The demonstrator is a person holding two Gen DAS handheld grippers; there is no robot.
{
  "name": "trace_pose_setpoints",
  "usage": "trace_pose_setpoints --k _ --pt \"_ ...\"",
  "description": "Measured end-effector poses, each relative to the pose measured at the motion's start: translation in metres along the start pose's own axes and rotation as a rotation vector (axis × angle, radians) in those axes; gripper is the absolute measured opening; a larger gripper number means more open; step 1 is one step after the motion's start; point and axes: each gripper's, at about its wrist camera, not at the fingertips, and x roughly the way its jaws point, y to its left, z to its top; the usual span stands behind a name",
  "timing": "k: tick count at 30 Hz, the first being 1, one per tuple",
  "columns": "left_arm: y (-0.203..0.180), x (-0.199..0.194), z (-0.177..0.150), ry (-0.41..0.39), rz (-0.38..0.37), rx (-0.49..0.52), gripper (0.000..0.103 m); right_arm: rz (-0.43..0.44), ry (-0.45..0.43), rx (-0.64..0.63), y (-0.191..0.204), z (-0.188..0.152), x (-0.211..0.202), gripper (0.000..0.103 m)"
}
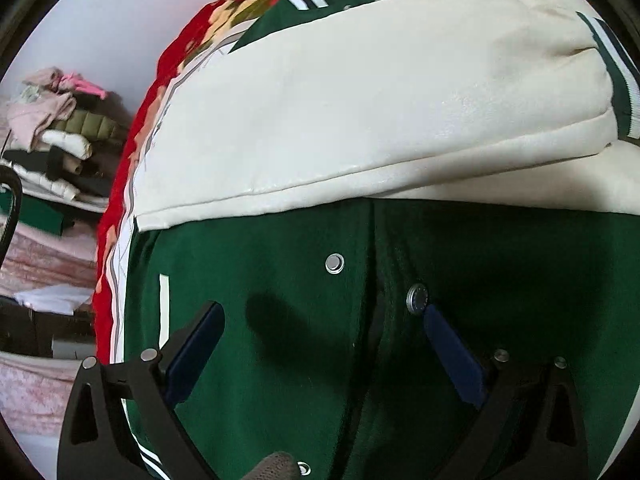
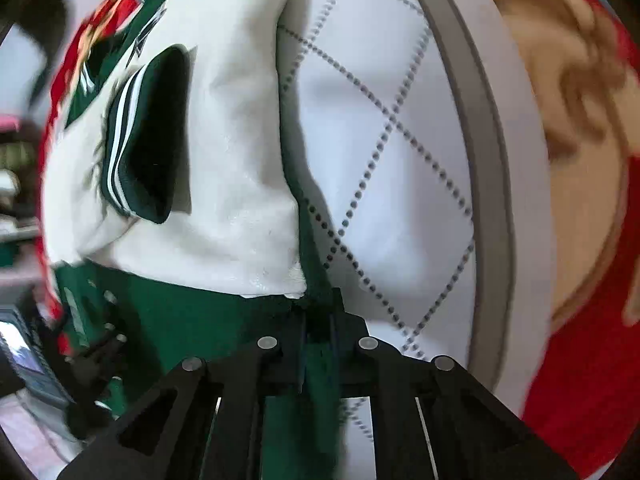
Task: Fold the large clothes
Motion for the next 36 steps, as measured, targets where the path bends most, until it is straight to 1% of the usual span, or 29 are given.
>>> trace_pose_setpoints --k 1,2,3,5,7,8,9,10,11,12,14,16,17,19,21,22,24,27,28,30,32,36 --pt "0.001 0.000 -0.001 0.001 -0.016 -0.017 0.103 -0.011 -0.013 0.016 -0.003 0.001 -0.003 0.009" --pt "0.000 0.000 0.000 0.003 -0.020 -0.027 0.103 -0.006 -0.024 0.050 -0.012 0.002 -0.005 0.009" --pt "0.004 0.003 0.002 0.003 -0.015 -0.035 0.103 0.009 -0.014 0.068 -0.018 0.005 -0.002 0.009" --pt "0.003 0.002 0.002 -0.003 -0.003 -0.040 0.103 0.022 0.005 0.049 -0.021 0.008 0.000 0.010" --pt "0.006 -0.001 0.002 0.013 0.012 -0.049 0.103 0.041 0.028 0.042 -0.021 0.014 -0.001 0.015" --pt "0.008 -0.007 0.001 0.015 0.021 -0.055 0.103 0.057 0.044 0.025 -0.022 0.015 -0.004 0.022" --pt "0.006 -0.017 -0.002 0.011 0.025 -0.058 0.103 0.053 0.048 0.016 -0.015 0.015 -0.006 0.031" --pt "0.008 -0.032 -0.006 -0.001 0.042 -0.057 0.103 0.053 0.033 0.007 -0.015 0.014 -0.014 0.036" --pt "0.003 -0.045 -0.011 -0.009 0.053 -0.056 0.103 0.062 0.015 -0.005 -0.019 0.010 -0.026 0.047" --pt "0.002 -0.063 -0.018 -0.023 0.069 -0.050 0.103 0.053 0.006 -0.021 -0.026 0.003 -0.038 0.063" --pt "-0.007 -0.091 -0.034 -0.028 0.086 -0.034 0.103 0.032 -0.003 -0.043 -0.039 -0.009 -0.056 0.083" --pt "-0.025 -0.124 -0.060 -0.018 0.108 0.003 0.103 -0.016 -0.002 -0.061 -0.055 -0.029 -0.074 0.083" --pt "-0.034 -0.132 -0.069 -0.005 0.105 0.018 0.103 -0.049 0.005 -0.065 -0.067 -0.040 -0.081 0.083" --pt "-0.065 -0.154 -0.097 0.041 0.081 0.067 0.103 -0.098 0.017 -0.059 -0.089 -0.059 -0.091 0.083" --pt "-0.088 -0.166 -0.117 0.071 0.060 0.097 0.103 -0.130 0.027 -0.042 -0.108 -0.078 -0.100 0.083" --pt "-0.106 -0.173 -0.131 0.092 0.046 0.115 0.103 -0.145 0.029 -0.025 -0.115 -0.088 -0.101 0.083" --pt "-0.130 -0.182 -0.147 0.095 0.049 0.133 0.103 -0.166 0.030 0.014 -0.132 -0.102 -0.106 0.083" --pt "-0.161 -0.178 -0.161 0.117 0.078 0.180 0.103 -0.199 0.036 0.055 -0.149 -0.112 -0.105 0.083" --pt "-0.174 -0.169 -0.166 0.136 0.093 0.200 0.103 -0.201 0.039 0.068 -0.154 -0.113 -0.104 0.083" --pt "-0.185 -0.153 -0.170 0.173 0.108 0.221 0.103 -0.218 0.033 0.077 -0.162 -0.112 -0.100 0.083" --pt "-0.190 -0.137 -0.169 0.183 0.125 0.206 0.103 -0.226 0.018 0.071 -0.167 -0.108 -0.100 0.083" --pt "-0.172 -0.123 -0.147 0.169 0.143 0.119 0.103 -0.223 -0.006 0.065 -0.167 -0.098 -0.097 0.083"
